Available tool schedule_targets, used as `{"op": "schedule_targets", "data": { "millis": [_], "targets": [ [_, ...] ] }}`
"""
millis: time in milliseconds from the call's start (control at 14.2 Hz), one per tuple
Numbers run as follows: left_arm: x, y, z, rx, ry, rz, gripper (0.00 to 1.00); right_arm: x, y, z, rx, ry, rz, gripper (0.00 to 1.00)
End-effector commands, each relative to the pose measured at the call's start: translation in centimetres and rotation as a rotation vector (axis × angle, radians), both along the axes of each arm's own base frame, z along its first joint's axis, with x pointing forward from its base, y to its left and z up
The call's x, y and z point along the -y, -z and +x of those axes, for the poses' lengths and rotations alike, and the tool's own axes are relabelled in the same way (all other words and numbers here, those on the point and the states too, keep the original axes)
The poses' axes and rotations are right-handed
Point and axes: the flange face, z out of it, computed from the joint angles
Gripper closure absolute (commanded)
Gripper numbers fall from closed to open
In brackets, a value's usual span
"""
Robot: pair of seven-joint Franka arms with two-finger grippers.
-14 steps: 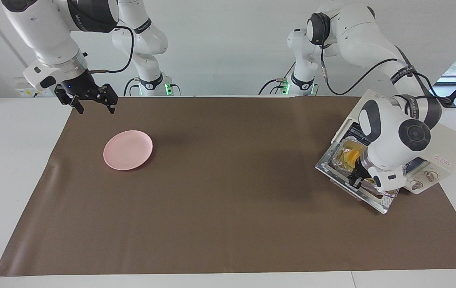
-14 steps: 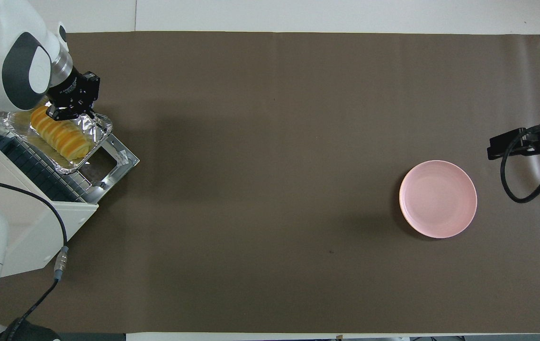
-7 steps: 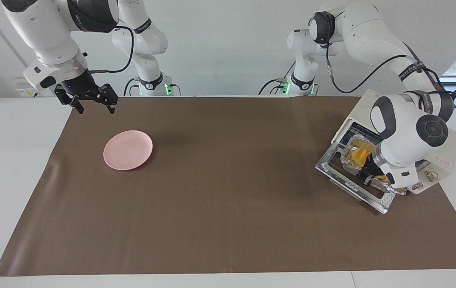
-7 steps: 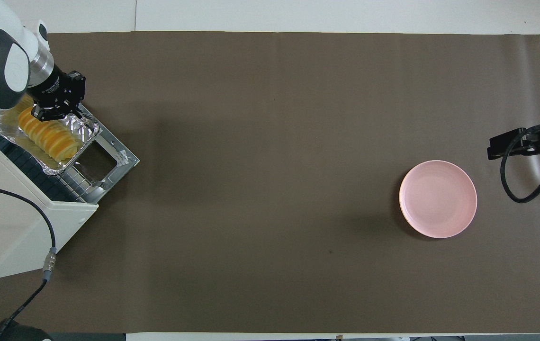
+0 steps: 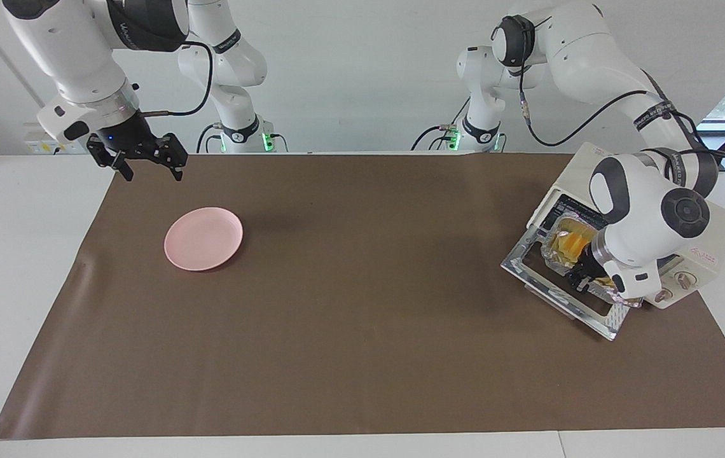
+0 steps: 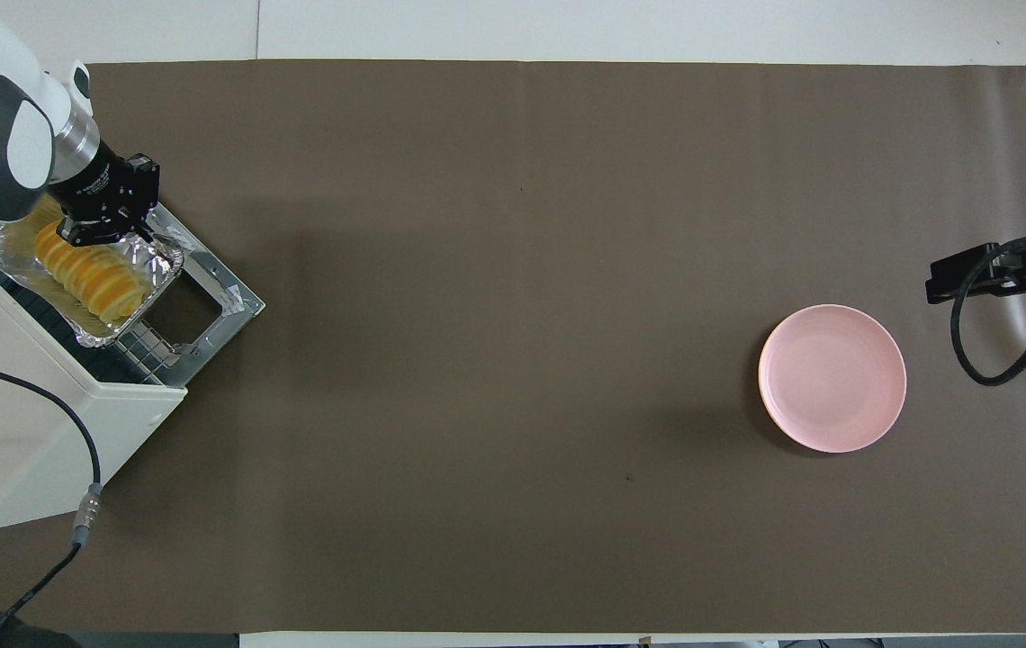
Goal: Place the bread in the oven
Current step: 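Push the foil tray deeper into the oven with the left gripper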
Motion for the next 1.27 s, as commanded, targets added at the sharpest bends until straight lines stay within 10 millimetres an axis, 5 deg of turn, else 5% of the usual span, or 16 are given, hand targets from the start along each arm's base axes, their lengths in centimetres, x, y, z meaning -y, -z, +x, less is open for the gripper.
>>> {"op": "schedule_targets", "data": {
  "millis": [0,636,1201],
  "targets": [
    [-1.8,-0.6,-0.9,0.008,0.039,-0.021,1.0,0.2,-0.2,-0.5,-0.002,-0.022,-0.01,0.0],
    [-4.5,0.2,-1.6,-0.003,0.004,0.029,1.0,0.2,-0.2,-0.5,-0.002,-0.022,-0.01,0.0],
    [-4.2,0.3,-1.8,-0.018,0.059,0.071,1.0,0.2,-0.2,-0.5,-0.002,-0.022,-0.01,0.0]
  ]
}}
